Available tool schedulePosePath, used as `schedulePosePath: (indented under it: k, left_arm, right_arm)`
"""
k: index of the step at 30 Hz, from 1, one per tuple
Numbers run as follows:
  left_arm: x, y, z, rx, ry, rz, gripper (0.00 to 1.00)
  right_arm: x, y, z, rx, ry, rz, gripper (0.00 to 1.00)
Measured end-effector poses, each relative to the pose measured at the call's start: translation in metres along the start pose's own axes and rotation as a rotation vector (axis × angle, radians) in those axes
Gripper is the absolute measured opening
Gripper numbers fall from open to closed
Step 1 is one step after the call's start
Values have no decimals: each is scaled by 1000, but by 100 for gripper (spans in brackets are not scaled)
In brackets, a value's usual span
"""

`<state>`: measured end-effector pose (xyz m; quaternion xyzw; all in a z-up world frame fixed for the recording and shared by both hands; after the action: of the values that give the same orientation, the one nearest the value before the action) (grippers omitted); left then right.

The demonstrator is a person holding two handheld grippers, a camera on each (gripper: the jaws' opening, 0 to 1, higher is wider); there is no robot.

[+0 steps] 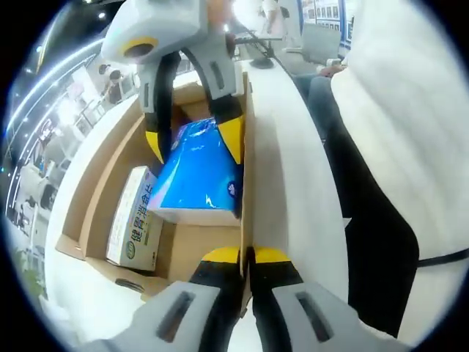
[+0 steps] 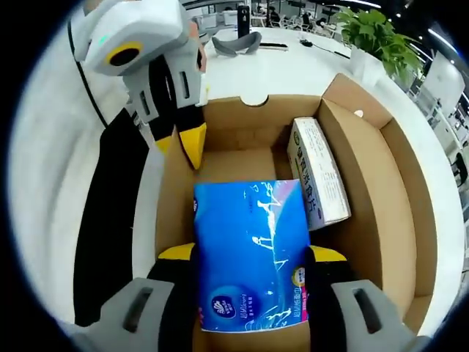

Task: Operate the shoe box by opening the lid, removing the specified soft item, and placing it in the target area until the item is outside and the box remains undamaged.

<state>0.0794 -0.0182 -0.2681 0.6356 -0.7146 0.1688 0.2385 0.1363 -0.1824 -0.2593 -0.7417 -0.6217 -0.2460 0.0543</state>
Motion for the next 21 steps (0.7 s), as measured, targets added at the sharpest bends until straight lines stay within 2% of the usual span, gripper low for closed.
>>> schedulePosePath:
  k: [6, 10, 13, 15, 16, 19, 21]
  left_arm:
    - [-1, 0, -1, -1, 0, -1, 3]
    - [-1, 1, -1, 0, 1, 0, 3]
    - [-1, 1, -1, 1, 1, 1, 3]
    - [-1, 1, -1, 2, 2, 1, 3]
    - [-1, 2, -1, 1, 0, 3, 3]
    - [-1, 1, -1, -2, 4, -3, 3]
    - [-1, 1, -2, -6, 7, -4, 2]
  right_arm:
    - [-6, 8, -3, -6, -72, 9, 58]
    - [-5, 10, -3, -5, -143, -27, 58]
    - [-2, 9, -4, -6, -172, -52, 60]
    - [-1, 9, -2, -8, -206, -46, 63]
    - [-2, 9, -1, -5, -251, -17, 64]
    - [1, 11, 1, -13, -254, -22, 67]
    - [0, 15, 4, -32, -264, -28, 74]
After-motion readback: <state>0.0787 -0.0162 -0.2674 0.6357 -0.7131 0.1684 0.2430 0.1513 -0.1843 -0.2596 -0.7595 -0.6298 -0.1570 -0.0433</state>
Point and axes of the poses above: the point that each gripper's makers call its tool centre point, and the gripper's own axes: z roughly forward along the fingers, y roughly to its right, x roughly out of its top, the point moved 8 cm from there along -z, roughly backward along the fingers, and after that the axes turned 14 degrees about -x, right-handed, at the moved point
